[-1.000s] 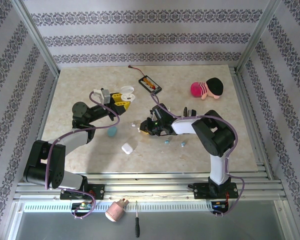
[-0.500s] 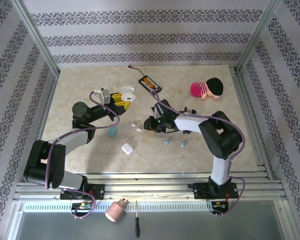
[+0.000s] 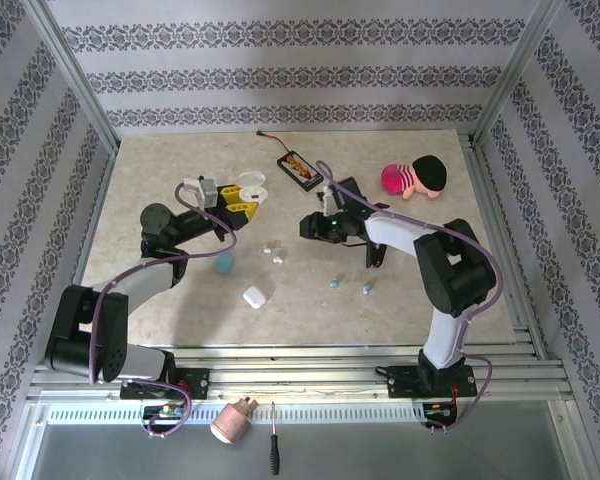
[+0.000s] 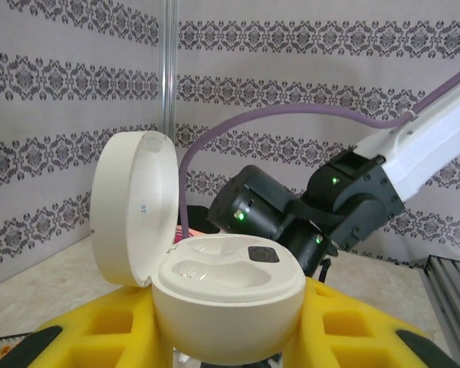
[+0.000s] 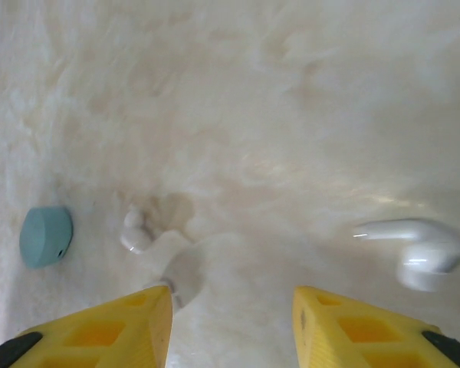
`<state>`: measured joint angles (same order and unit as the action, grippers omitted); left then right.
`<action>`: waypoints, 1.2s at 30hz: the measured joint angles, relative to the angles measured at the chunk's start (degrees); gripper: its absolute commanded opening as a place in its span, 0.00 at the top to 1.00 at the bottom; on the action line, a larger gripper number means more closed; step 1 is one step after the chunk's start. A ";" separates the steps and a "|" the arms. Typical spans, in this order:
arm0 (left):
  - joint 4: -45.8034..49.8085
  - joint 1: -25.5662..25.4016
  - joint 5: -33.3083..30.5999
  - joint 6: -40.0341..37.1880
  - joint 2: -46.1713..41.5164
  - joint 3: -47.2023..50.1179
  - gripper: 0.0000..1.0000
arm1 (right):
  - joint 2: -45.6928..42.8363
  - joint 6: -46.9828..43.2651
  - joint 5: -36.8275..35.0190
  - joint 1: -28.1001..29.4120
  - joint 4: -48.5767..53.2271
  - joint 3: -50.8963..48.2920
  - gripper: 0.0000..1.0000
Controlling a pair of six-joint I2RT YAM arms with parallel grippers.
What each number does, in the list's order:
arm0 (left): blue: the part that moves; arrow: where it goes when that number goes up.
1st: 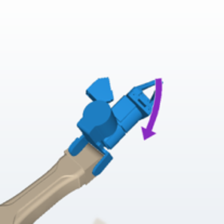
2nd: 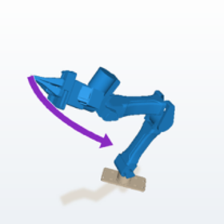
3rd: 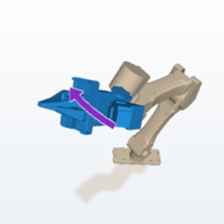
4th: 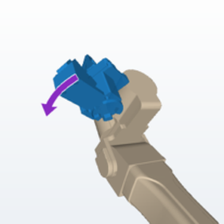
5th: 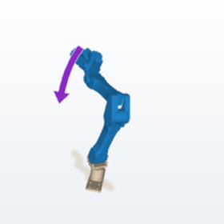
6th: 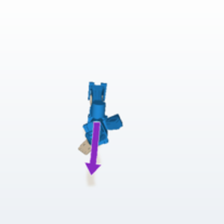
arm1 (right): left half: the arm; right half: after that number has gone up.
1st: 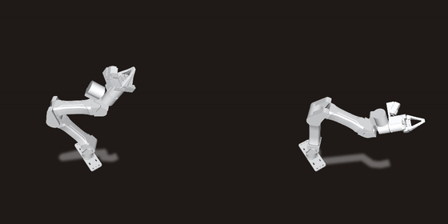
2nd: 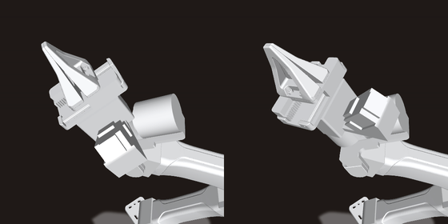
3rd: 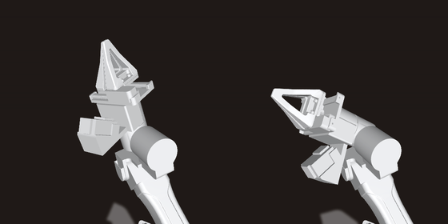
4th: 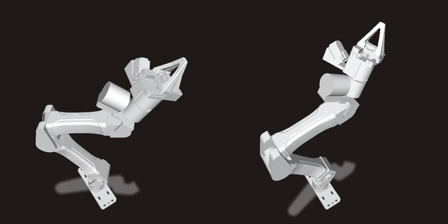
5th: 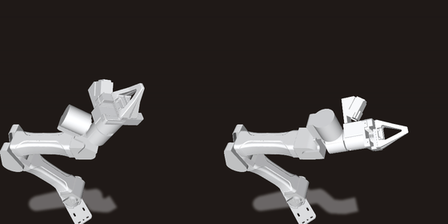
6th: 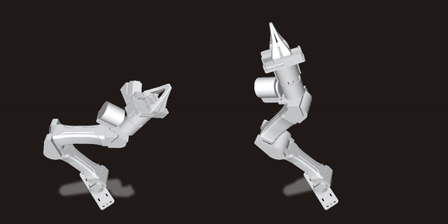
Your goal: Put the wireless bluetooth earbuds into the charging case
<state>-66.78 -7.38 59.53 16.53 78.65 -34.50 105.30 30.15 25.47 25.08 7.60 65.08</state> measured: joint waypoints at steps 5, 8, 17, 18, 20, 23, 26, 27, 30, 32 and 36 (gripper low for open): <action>0.72 0.00 0.04 -1.92 -1.20 0.07 0.71 | -1.64 -2.14 -2.29 -4.28 2.89 0.70 0.54; 1.22 0.00 0.04 -2.43 -1.20 0.22 0.71 | -1.53 -3.56 -3.28 -4.72 5.62 2.25 0.54; 1.99 0.00 0.02 -3.06 -1.20 0.26 0.71 | 1.97 -6.05 -2.95 -1.44 8.70 6.99 0.54; 2.05 0.00 0.04 -3.06 -1.20 0.26 0.71 | 2.64 -6.56 -2.45 -0.35 8.98 7.69 0.54; 2.10 0.00 0.04 -3.06 -1.20 0.26 0.71 | 3.93 -7.52 -1.38 1.79 9.84 9.35 0.54; 2.10 0.00 0.04 -3.06 -1.20 0.26 0.71 | 6.43 -9.42 1.33 5.01 11.10 12.79 0.54; 2.10 0.00 0.07 -3.06 -1.25 0.26 0.71 | 9.53 -11.58 4.46 7.56 12.26 16.44 0.52; 2.08 0.00 0.07 -3.06 -1.25 0.26 0.71 | 10.64 -12.41 5.53 8.33 12.92 17.55 0.52; 2.08 0.00 0.24 -3.06 -1.25 0.26 0.71 | 13.60 -14.32 7.96 9.68 14.34 19.85 0.51; 2.10 0.00 0.26 -3.04 -1.27 0.26 0.71 | 15.34 -15.21 9.35 9.99 14.99 20.76 0.51; 2.10 0.00 0.24 -3.06 -1.51 0.26 0.71 | 18.14 -16.72 11.61 10.05 16.11 21.44 0.51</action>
<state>-64.69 -7.38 59.77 13.47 77.14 -34.24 123.44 13.43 37.08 35.14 23.70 86.52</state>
